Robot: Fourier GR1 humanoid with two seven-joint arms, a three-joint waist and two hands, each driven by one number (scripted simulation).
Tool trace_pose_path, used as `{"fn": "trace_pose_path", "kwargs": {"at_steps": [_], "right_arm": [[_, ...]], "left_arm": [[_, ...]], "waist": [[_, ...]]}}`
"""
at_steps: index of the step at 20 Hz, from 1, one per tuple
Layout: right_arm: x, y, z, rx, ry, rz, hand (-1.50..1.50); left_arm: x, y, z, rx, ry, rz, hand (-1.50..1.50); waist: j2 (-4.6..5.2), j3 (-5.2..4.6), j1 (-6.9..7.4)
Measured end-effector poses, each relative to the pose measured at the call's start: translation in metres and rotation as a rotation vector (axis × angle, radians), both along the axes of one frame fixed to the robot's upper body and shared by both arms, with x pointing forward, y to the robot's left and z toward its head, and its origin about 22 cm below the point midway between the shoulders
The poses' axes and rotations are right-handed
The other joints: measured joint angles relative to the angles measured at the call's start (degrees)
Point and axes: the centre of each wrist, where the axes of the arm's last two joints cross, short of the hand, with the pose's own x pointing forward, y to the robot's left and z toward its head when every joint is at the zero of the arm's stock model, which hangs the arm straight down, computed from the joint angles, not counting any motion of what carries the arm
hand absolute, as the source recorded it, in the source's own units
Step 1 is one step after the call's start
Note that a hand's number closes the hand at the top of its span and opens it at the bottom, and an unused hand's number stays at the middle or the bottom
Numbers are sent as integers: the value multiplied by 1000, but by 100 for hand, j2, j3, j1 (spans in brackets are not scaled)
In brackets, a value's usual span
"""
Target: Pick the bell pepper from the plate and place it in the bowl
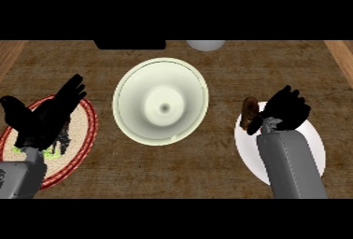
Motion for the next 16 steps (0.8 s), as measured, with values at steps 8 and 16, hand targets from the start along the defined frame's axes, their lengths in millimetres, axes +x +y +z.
{"fn": "trace_pose_path", "kwargs": {"at_steps": [8, 16], "right_arm": [[-4, -21, -21, 9, 39, -58, -150], [-8, -40, -43, 25, 63, -99, -150]], "left_arm": [[-1, 1, 1, 5, 5, 5, 0], [4, 0, 3, 5, 4, 6, 0]], "waist": [[-3, -1, -11], [-14, -13, -13]]}}
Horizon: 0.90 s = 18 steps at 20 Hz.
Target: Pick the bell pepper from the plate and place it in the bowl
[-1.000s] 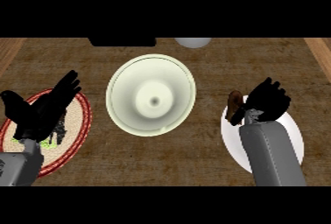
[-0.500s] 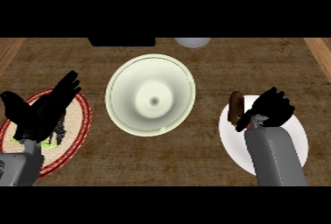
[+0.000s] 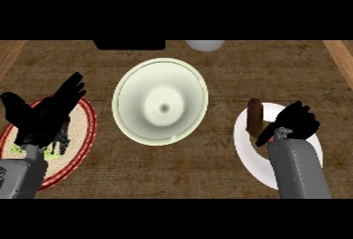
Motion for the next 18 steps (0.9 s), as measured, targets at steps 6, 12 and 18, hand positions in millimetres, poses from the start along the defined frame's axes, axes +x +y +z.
{"fn": "trace_pose_path", "kwargs": {"at_steps": [6, 12, 18], "right_arm": [[1, -5, -4, 2, -5, 0, 150], [0, -7, -3, -50, -36, 32, 150], [-2, -4, -6, -83, -50, 59, 150]], "left_arm": [[-4, 4, -2, 1, -4, 0, 0], [-1, 5, -2, 2, -5, 0, 0], [5, -3, -5, 3, -5, 0, 0]], "waist": [[-23, -18, 6], [-27, -19, 7], [-30, -25, -1]]}}
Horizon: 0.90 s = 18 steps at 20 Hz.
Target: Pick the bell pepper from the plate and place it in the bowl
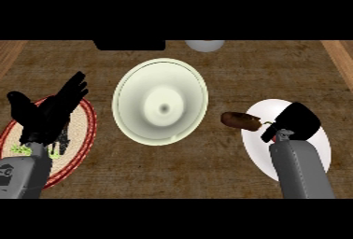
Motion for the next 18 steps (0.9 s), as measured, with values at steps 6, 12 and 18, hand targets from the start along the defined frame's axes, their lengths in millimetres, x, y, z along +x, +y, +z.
{"fn": "trace_pose_path", "kwargs": {"at_steps": [6, 12, 18], "right_arm": [[1, 6, 2, 11, 17, 220, 150], [-1, 16, 9, 117, 80, 831, 150], [-4, -35, 48, 203, 40, 1218, 150]], "left_arm": [[-5, 1, -1, -5, 5, -1, 0], [-2, -5, 0, -8, 4, -19, 0], [-5, 5, 2, 0, 8, 3, 0]], "waist": [[28, 23, 15], [27, 28, 72], [16, 39, -32]]}}
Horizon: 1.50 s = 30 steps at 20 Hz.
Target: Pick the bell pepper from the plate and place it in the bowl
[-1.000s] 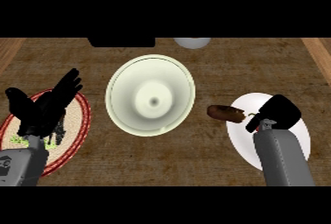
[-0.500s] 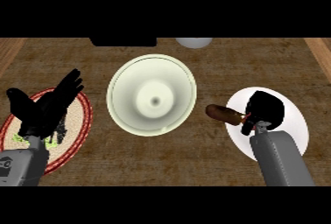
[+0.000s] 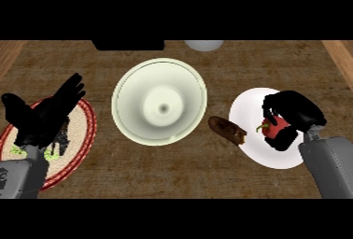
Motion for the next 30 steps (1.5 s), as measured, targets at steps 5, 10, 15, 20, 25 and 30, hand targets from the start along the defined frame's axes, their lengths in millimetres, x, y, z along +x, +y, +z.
{"fn": "trace_pose_path", "kwargs": {"at_steps": [5, 10, 15, 20, 25, 30], "right_arm": [[-10, -27, 56, 54, -56, 129, 150], [-35, -34, 119, 63, -128, 193, 150], [-57, -23, 173, 68, -198, 223, 150], [-67, -1, 207, 134, -249, 254, 150], [-58, 31, 220, 277, -239, 266, 150], [-52, 71, 233, 347, -219, 270, 150]], "left_arm": [[-6, -3, -1, -6, 0, 5, 0], [-6, -2, -1, -6, 2, 12, 0], [-4, -1, 5, 7, 3, 7, 0], [-2, -3, 4, 0, -3, 4, 0], [0, -9, 6, -1, 4, -1, 0], [-2, -4, 1, -1, 4, -1, 0]], "waist": [[-4, -2, -30], [-9, -4, -61], [-3, -5, -31], [-2, -9, -11], [-13, -12, -8], [-6, -10, 7]]}}
